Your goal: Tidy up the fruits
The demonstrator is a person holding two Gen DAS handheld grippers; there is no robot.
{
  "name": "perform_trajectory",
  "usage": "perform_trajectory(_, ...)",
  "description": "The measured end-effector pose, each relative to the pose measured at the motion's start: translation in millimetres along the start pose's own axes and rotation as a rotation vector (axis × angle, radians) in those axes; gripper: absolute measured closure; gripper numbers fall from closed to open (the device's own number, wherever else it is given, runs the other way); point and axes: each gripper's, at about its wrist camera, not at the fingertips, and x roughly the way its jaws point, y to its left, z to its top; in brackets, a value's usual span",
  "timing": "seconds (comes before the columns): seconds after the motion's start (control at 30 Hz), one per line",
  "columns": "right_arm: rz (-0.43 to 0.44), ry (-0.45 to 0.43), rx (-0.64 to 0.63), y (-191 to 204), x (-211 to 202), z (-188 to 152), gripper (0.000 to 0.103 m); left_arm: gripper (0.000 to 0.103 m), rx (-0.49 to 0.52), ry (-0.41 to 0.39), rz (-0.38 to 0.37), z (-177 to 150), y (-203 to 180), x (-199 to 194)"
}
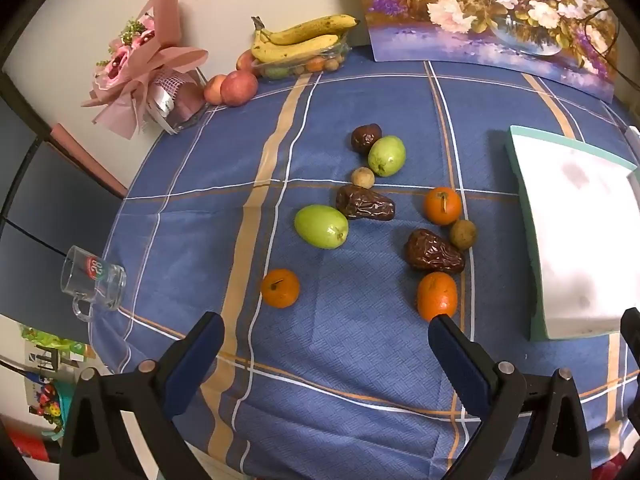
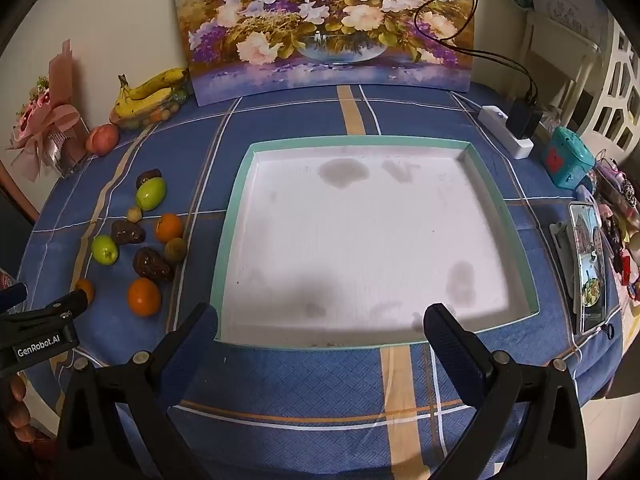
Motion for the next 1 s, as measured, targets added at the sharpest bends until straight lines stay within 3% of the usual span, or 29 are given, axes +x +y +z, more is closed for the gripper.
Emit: perform_trajectory(1.0,0.000,0.006,-0.005,1.1,1.1,0.4,0.000,0.000,-0.004,-0.002,-0.005,0.2,-0.2,-0.1)
